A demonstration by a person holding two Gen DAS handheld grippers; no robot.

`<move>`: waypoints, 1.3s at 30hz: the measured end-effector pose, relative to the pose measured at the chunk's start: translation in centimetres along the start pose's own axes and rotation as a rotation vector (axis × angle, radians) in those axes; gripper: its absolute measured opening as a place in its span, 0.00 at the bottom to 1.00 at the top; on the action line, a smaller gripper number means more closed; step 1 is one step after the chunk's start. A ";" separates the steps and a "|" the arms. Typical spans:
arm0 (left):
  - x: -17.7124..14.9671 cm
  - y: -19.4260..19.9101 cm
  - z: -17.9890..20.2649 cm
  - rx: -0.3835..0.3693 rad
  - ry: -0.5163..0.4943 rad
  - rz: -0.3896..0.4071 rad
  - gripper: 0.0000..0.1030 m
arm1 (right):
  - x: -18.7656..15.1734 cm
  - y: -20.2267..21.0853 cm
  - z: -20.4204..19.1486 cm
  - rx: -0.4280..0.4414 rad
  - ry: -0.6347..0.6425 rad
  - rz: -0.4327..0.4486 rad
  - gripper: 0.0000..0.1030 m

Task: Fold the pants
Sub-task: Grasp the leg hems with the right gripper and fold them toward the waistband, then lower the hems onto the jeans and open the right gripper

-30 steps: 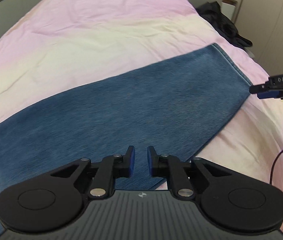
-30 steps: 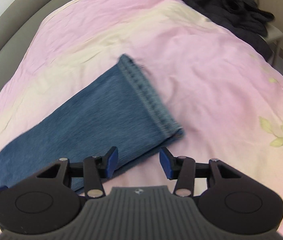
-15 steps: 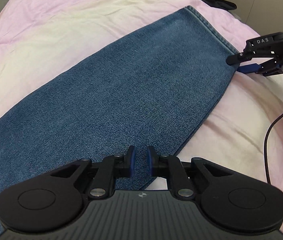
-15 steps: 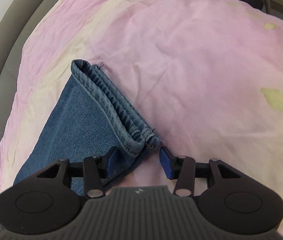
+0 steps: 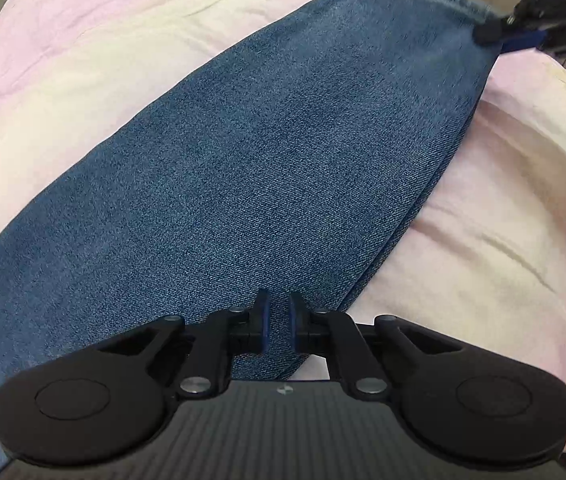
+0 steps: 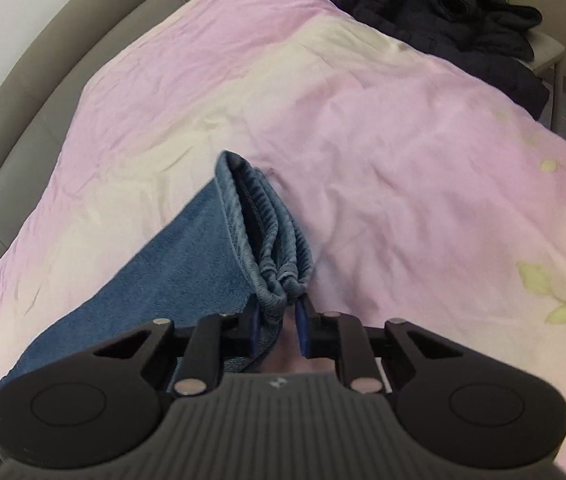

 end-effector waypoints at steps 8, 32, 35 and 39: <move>-1.1 0.9 -0.4 -0.006 0.046 0.046 0.08 | 1.6 6.2 -8.5 0.053 0.140 0.056 0.12; -17.9 22.7 -22.7 0.009 0.463 0.273 0.14 | -16.9 3.3 -39.2 0.246 0.604 -0.164 0.02; -20.3 22.1 -23.8 -0.017 0.511 0.275 0.14 | -20.8 -0.3 -39.6 0.220 0.628 -0.245 0.01; -22.4 21.4 -24.3 -0.051 0.553 0.264 0.14 | -24.5 -3.0 -39.5 0.162 0.700 -0.285 0.03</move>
Point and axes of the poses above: each gripper's, at about its wrist camera, not at the fingertips, and y roughly against the way its jaws point, z to its right, x to its top, the point moved 4 cm from there along -y, roughly the way its jaws point, and after that the axes turned 7 degrees about -x, right-handed, at the moved point
